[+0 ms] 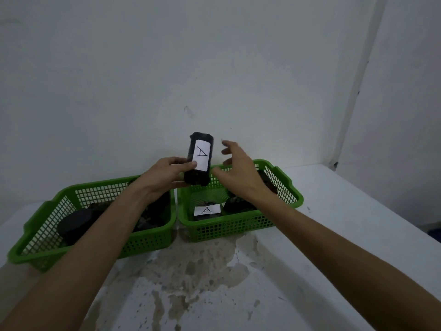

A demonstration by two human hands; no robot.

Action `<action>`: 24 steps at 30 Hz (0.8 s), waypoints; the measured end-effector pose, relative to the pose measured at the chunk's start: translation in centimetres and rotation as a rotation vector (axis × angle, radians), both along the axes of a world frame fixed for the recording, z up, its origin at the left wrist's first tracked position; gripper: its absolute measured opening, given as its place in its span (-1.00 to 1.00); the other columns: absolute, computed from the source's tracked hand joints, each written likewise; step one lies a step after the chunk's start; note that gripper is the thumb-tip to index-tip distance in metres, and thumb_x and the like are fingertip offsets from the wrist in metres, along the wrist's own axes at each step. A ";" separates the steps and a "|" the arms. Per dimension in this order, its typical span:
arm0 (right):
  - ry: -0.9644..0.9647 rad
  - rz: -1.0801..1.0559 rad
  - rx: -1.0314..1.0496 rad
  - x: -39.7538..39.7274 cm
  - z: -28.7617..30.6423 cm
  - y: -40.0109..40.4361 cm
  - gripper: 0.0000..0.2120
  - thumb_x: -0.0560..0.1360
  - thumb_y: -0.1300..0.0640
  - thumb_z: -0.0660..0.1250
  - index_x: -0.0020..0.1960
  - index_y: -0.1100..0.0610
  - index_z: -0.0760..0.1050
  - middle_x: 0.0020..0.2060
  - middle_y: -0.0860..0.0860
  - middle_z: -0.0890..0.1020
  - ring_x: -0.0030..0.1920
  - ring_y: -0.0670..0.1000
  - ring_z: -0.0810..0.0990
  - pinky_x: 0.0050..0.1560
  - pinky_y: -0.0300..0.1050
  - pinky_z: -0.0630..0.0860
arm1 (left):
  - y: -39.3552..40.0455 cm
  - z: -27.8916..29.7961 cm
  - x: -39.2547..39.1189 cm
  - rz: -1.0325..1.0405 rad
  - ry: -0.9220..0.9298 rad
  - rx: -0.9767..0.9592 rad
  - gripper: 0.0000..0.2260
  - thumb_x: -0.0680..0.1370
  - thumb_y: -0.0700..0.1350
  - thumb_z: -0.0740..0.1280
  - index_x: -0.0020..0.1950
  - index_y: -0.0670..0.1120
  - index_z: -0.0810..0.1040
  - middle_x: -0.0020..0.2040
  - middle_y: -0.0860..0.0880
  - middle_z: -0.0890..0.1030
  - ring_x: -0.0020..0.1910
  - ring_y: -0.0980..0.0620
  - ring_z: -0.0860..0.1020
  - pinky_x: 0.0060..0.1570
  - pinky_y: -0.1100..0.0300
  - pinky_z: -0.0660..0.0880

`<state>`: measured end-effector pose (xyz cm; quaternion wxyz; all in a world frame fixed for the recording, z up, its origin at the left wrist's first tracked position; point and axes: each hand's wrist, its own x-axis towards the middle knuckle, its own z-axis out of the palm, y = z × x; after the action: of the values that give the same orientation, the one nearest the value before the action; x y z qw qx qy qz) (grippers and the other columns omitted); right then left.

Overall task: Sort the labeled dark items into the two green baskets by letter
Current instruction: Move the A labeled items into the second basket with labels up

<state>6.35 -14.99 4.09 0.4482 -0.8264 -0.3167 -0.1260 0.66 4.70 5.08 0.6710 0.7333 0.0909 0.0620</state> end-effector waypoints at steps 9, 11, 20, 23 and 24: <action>0.223 0.016 0.061 1.2 -2.4 3.1 -0.23 0.40 -0.10 0.52 0.48 0.13 0.28 0.31 0.09 0.51 0.24 0.11 0.56 0.17 0.01 0.57 | -0.2 -1.8 1.6 0.004 0.038 -0.156 -0.69 0.65 0.00 0.23 0.25 -0.18 0.55 0.16 -0.15 0.63 0.10 -0.11 0.65 -0.06 0.03 0.63; 0.243 -0.011 0.039 2.6 -2.9 4.0 -0.25 0.42 -0.01 0.51 0.49 0.16 0.26 0.31 0.12 0.52 0.24 0.14 0.56 0.18 0.01 0.56 | 0.3 -2.2 2.1 0.015 0.068 -0.122 -0.69 0.66 0.02 0.18 0.21 -0.16 0.57 0.14 -0.15 0.64 0.10 -0.11 0.64 -0.04 0.02 0.62; 0.066 0.128 -0.657 9.8 -3.2 5.8 -0.28 0.45 0.14 0.47 0.51 0.21 0.24 0.36 0.20 0.41 0.33 0.21 0.43 0.33 0.05 0.40 | 4.5 -5.9 4.1 0.252 -0.168 1.104 -0.61 0.57 -0.04 0.35 0.36 -0.14 0.46 0.27 -0.15 0.52 0.24 -0.12 0.48 0.18 0.02 0.46; 0.062 0.158 -0.829 11.7 -4.2 7.3 -0.37 0.44 0.19 0.46 0.45 0.21 0.33 0.29 0.20 0.42 0.29 0.22 0.45 0.31 0.08 0.42 | 4.9 -6.5 5.1 0.176 -0.125 1.241 -0.47 0.55 0.08 0.35 0.45 -0.10 0.37 0.37 -0.14 0.44 0.33 -0.14 0.41 0.24 -0.03 0.43; 0.065 0.168 -0.861 12.1 -4.6 7.8 -0.39 0.45 0.21 0.45 0.44 0.21 0.34 0.30 0.20 0.42 0.30 0.22 0.44 0.32 0.08 0.41 | 4.9 -6.7 5.4 0.139 -0.108 1.269 -0.44 0.55 0.11 0.34 0.47 -0.09 0.34 0.40 -0.13 0.42 0.35 -0.13 0.41 0.27 -0.03 0.42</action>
<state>18.49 -7.21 -0.54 0.0814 -0.9127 -0.3923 0.0805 6.08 9.64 -1.59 0.1045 0.9761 0.0499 0.1839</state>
